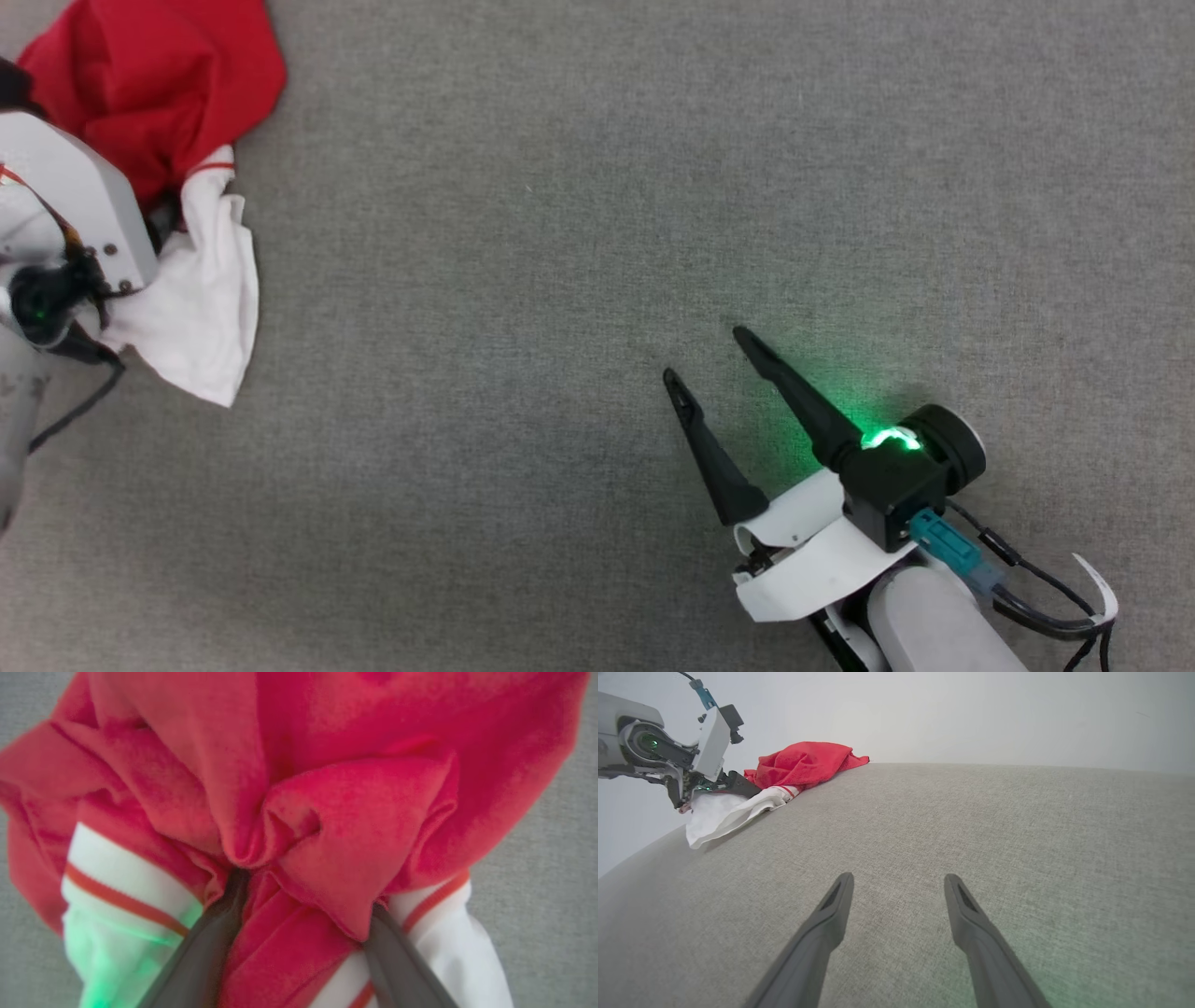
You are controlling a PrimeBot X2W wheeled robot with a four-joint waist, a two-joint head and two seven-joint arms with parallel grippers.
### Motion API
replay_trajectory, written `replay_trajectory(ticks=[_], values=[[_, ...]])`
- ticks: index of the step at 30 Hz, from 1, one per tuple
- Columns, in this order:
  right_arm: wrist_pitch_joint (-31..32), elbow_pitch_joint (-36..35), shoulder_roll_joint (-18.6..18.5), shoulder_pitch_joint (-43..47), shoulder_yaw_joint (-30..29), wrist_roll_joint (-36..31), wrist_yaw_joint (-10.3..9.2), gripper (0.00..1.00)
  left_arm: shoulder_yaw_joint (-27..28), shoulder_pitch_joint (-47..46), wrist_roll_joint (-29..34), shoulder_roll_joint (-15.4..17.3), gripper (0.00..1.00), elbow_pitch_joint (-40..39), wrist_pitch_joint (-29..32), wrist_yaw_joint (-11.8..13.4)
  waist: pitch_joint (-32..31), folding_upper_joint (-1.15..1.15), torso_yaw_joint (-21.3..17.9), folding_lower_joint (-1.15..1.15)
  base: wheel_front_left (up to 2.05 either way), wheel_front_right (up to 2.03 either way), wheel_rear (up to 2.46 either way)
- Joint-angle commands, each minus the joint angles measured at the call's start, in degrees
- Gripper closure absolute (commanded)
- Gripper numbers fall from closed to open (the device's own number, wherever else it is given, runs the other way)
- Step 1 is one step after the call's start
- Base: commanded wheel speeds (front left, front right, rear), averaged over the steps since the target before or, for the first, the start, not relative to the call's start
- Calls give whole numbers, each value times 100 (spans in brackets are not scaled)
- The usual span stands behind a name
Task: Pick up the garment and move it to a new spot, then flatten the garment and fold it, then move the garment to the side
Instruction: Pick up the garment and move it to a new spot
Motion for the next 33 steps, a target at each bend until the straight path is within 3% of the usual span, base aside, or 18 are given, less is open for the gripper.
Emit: replay_trajectory(ticks=[1,2,3,4,5,8,19,26,33], values=[[-27,-82,16,-58,-25,-9,-4,0,-234,382,-115,-487,0,141,168,1,118,0,-77,0,0,0,0],[-27,-110,17,-52,-19,-3,-4,0,-269,382,-152,-511,0,145,173,1,106,0,-70,0,0,0,0],[-27,-138,16,-46,-9,5,-4,0,-316,400,-197,-524,15,134,226,1,87,0,-62,0,0,0,0],[-27,-157,17,-42,10,4,-4,0,-355,416,-237,-519,78,115,253,-8,67,0,-55,0,0,0,0],[-28,-164,16,-40,23,6,-4,0,-363,426,-309,-512,100,93,260,-12,43,0,-48,0,0,0,0],[-28,-144,15,-56,36,16,-4,0,-379,445,-482,-443,100,-34,118,-20,-40,0,-25,0,0,0,0],[-28,24,16,230,26,265,-4,0,-730,-62,-190,-193,100,-249,-1775,8,-879,0,-27,0,0,0,0],[-28,20,14,418,-32,446,-4,0,-1074,-168,-387,-318,100,-747,-2092,7,-1277,0,-214,0,0,0,0],[-22,-52,13,643,-281,664,-4,0,-1278,-352,-960,-723,100,-1252,-1928,5,-1521,0,-569,0,0,0,0]])
